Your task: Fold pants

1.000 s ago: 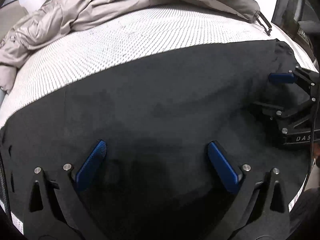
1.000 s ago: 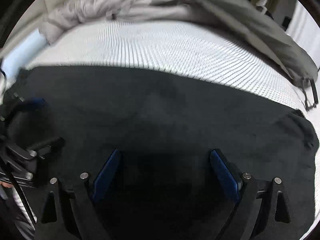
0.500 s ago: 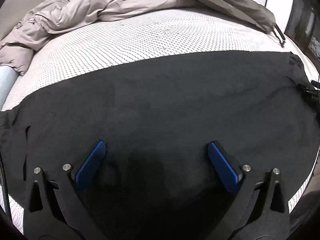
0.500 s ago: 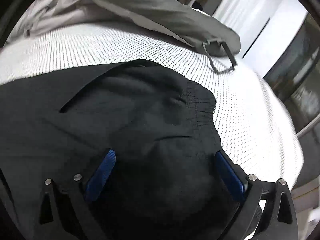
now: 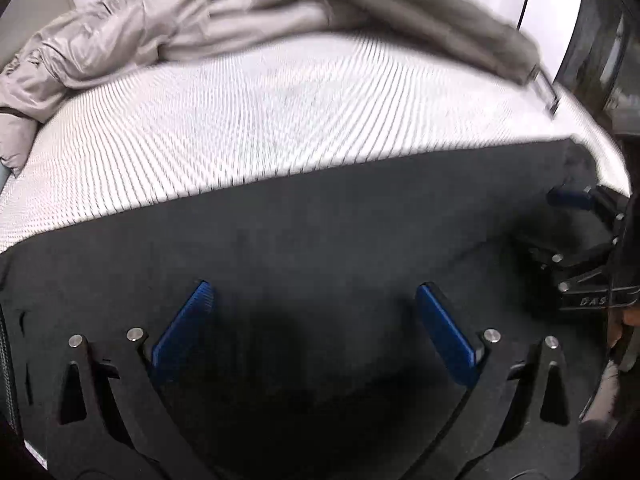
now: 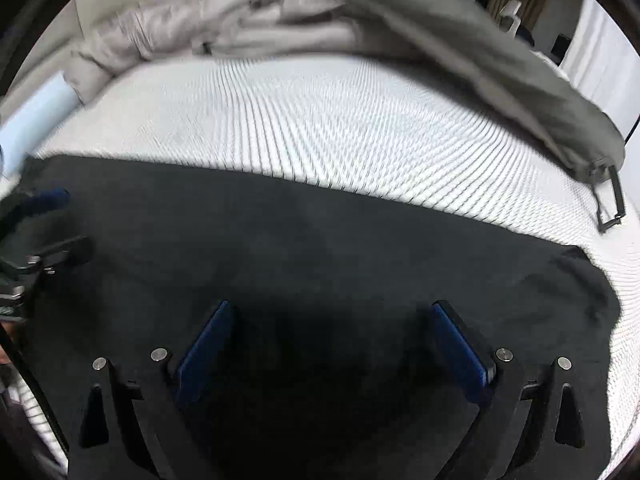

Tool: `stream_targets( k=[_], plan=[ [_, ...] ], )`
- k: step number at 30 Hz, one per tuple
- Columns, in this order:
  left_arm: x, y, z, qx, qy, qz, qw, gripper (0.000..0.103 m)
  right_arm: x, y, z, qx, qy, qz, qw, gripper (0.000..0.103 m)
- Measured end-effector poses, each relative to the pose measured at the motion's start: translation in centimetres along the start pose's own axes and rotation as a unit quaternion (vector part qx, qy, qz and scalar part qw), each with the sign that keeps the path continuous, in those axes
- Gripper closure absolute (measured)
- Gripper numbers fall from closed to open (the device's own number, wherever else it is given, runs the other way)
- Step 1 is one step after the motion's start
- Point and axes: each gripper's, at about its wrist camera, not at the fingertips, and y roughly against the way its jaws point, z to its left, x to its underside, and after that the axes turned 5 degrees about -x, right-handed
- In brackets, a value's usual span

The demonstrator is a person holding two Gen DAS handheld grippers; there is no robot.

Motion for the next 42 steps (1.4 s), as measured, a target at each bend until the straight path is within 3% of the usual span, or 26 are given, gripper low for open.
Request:
stream_targets(
  k=[3, 7, 9, 11, 13, 16, 21, 26, 29, 32, 33, 37, 40, 42],
  plan=[
    [0.4, -1.2, 1.0, -0.007, 0.005, 0.004, 1.0, 0.002, 0.2, -0.6, -0.3, 0.003, 0.01, 0.002, 1.0, 0.004],
    [1.0, -0.8, 2.7, 0.009, 0.012, -0.002, 0.9999, 0.003, 2.0, 1.2, -4.8, 0.151, 0.014, -0.002, 0.988, 0.003],
    [1.1, -0.5, 2.8, 0.0, 0.009, -0.004, 0.9999, 0.003, 3.2, 1.5, -8.2, 0.179, -0.032, 0.008, 0.983, 0.003],
    [1.3, -0.4, 3.1, -0.033, 0.019, 0.002, 0.9993, 0.002, 4.5, 2.3, -11.8, 0.168, -0.096, -0.001, 0.981, 0.003],
    [1.4, -0.1, 3.6, -0.03, 0.031, 0.003, 0.9991, 0.003, 4.9, 3.0, -13.1, 0.174, -0.131, -0.004, 0.976, 0.003],
    [1.3, 1.6, 3.9, -0.022, 0.044, -0.017, 0.9987, 0.004, 5.1, 4.9, -12.8, 0.152, -0.13, -0.02, 0.98, 0.003],
    [-0.2, 3.8, 2.5, 0.001, 0.055, -0.054, 0.997, 0.003, 2.7, 7.3, -6.6, 0.058, -0.086, -0.064, 0.993, 0.003],
    [-2.7, 0.3, -0.7, -0.002, 0.029, -0.034, 0.999, 0.003, -0.6, 2.9, -2.4, -0.001, -0.044, -0.039, 0.998, 0.003],
    [-2.6, -3.6, -1.3, -0.003, 0.024, 0.013, 0.9996, 0.002, -2.3, -1.9, -0.6, -0.004, -0.021, -0.003, 1.0, 0.003],
    [-2.6, -3.5, -1.0, 0.01, 0.028, 0.004, 0.9995, 0.001, -3.2, -3.7, -0.2, 0.014, 0.017, 0.004, 1.0, 0.003],
    [-2.6, -3.5, -0.9, 0.007, 0.028, 0.003, 0.9996, 0.001, -3.3, -3.4, -0.9, 0.018, 0.009, 0.003, 1.0, 0.003],
    [-2.4, -3.5, -0.7, 0.005, 0.032, -0.001, 0.9995, 0.001, -2.8, -3.3, -7.7, 0.127, -0.078, -0.005, 0.989, 0.003],
    [-2.0, -3.2, -0.9, -0.005, 0.029, -0.002, 0.9996, 0.001, -2.1, -3.0, -11.8, 0.119, -0.15, -0.013, 0.981, 0.004],
    [-1.8, -2.6, -0.8, -0.018, 0.03, -0.001, 0.9994, 0.002, -2.2, -2.3, -11.4, 0.117, -0.15, -0.018, 0.981, 0.004]
  ],
)
